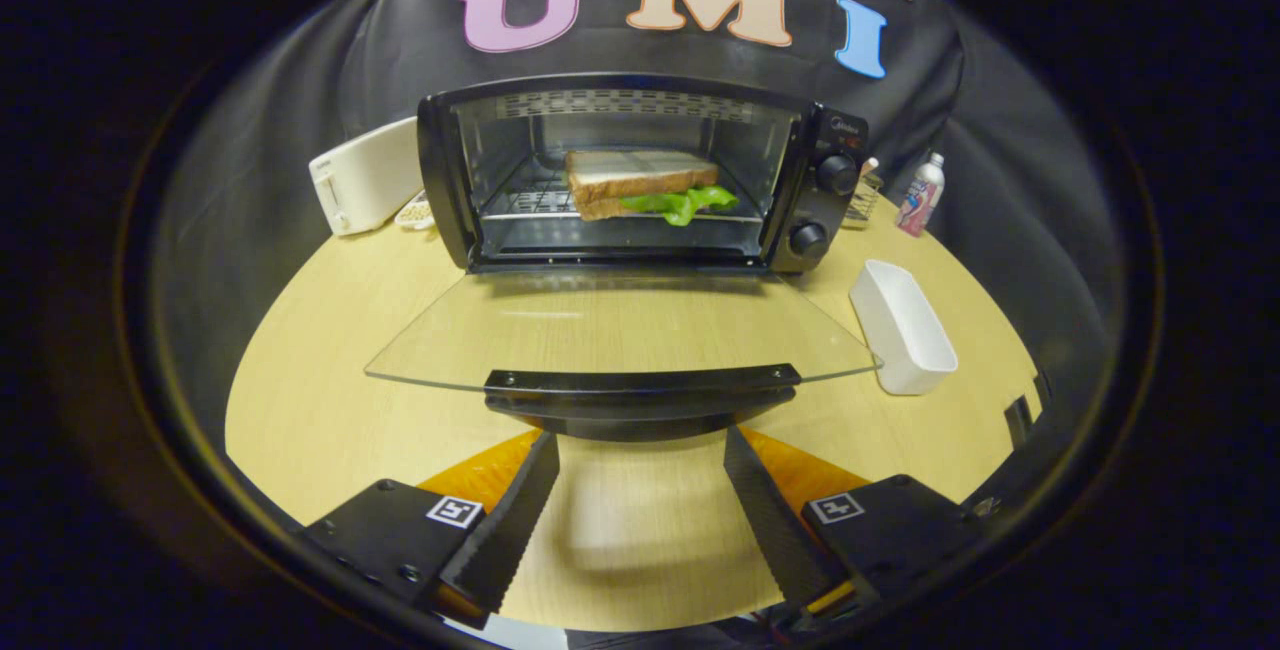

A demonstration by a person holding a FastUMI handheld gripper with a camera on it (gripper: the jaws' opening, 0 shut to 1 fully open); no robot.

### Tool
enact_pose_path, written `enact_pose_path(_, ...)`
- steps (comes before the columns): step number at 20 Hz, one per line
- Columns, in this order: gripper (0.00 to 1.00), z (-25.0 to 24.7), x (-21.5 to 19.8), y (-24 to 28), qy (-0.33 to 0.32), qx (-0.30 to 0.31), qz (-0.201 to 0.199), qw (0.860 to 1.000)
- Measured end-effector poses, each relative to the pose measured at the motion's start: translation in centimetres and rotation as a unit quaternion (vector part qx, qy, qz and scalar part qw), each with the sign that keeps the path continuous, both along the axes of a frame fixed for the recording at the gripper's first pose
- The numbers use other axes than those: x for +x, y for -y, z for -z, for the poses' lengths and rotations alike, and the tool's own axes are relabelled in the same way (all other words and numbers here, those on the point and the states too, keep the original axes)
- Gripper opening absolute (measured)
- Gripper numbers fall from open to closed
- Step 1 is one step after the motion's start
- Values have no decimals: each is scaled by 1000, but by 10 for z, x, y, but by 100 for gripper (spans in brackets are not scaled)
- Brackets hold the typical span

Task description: Open the toaster oven, put the food inside, and close the toaster oven door.

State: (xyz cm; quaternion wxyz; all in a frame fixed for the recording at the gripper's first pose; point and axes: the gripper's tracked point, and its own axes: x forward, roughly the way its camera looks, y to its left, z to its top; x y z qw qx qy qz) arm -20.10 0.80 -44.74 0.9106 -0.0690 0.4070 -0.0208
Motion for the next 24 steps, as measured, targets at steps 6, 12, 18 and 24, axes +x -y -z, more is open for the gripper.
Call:
enact_pose_path(6, 100, -20, 10, -1, 26, -2, -3, 1000)
enact_pose_path(12, 100, -42, 39, -18, 58, 7, -24, 998)
enact_pose_path(18, 100, -61, 69, -40, 88, 16, -40, 995)
enact_pose_path(24, 100, -75, 101, -47, 114, 38, -35, 992)
